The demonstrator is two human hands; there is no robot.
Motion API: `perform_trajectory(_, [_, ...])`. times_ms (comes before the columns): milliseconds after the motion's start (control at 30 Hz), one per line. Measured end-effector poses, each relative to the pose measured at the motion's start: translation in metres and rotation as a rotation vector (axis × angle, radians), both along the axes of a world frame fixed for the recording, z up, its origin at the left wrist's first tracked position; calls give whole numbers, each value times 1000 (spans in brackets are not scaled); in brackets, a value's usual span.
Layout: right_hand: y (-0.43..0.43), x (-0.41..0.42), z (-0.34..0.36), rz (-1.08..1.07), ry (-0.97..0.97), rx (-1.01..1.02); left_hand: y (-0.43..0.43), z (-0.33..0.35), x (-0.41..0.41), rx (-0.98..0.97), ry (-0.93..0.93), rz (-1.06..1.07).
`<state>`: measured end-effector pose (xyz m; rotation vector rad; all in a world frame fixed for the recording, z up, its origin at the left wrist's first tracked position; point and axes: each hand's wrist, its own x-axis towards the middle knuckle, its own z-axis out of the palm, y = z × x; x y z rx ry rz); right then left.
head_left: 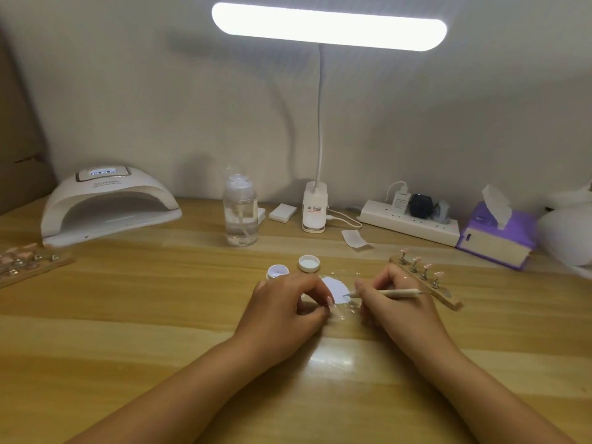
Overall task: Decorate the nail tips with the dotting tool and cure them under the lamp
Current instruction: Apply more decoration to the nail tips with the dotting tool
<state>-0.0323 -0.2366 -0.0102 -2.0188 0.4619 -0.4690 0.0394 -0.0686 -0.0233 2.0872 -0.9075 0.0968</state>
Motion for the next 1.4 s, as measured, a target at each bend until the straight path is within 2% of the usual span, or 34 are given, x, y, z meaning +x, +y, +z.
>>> perform_trajectory(167, [4,-4,3,10,-68,24,0,0,0,21,-2,11])
perform_trajectory(267, [4,-7,8,13,-202,237,1,1,0,31,-11,15])
perform_trajectory(333, [8,-9,10,62,-225,386,1,1,0,36,-23,5])
perform_trajectory(467, [17,-8,5,91,-218,508,1,2,0,44,-43,-26])
perform_trajectory(800, [21,-6,2,106,-183,400,2,0,2,28,-20,-30])
perform_trajectory(1400, [20,-6,1,125,-167,374,2,0,1,26,-49,-24])
